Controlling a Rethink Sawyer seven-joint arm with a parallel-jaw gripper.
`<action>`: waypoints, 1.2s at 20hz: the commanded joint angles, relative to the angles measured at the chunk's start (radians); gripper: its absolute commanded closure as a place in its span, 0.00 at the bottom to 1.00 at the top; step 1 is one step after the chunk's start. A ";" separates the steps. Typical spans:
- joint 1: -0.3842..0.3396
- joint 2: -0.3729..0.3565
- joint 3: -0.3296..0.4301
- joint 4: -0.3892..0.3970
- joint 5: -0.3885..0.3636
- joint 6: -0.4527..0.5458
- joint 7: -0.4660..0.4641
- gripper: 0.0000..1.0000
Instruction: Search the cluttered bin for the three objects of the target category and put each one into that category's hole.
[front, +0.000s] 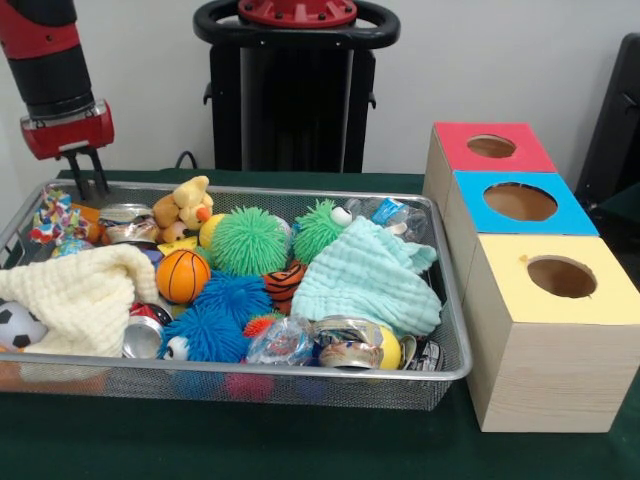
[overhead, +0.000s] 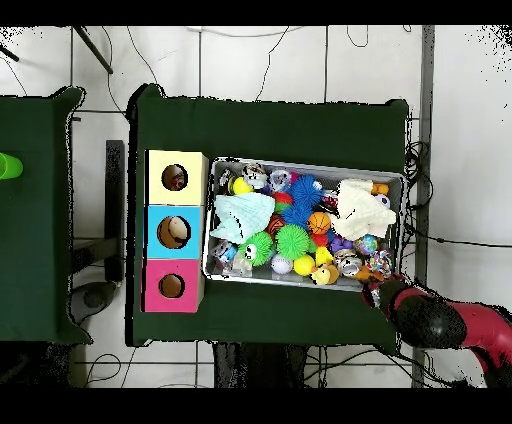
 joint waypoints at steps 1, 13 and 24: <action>0.044 -0.058 -0.129 0.048 -0.023 -0.233 0.272 0.00; -0.094 0.052 -0.146 -0.043 -0.031 -0.221 -0.050 0.00; -0.144 0.078 -0.088 -0.114 -0.013 -0.158 -0.156 0.00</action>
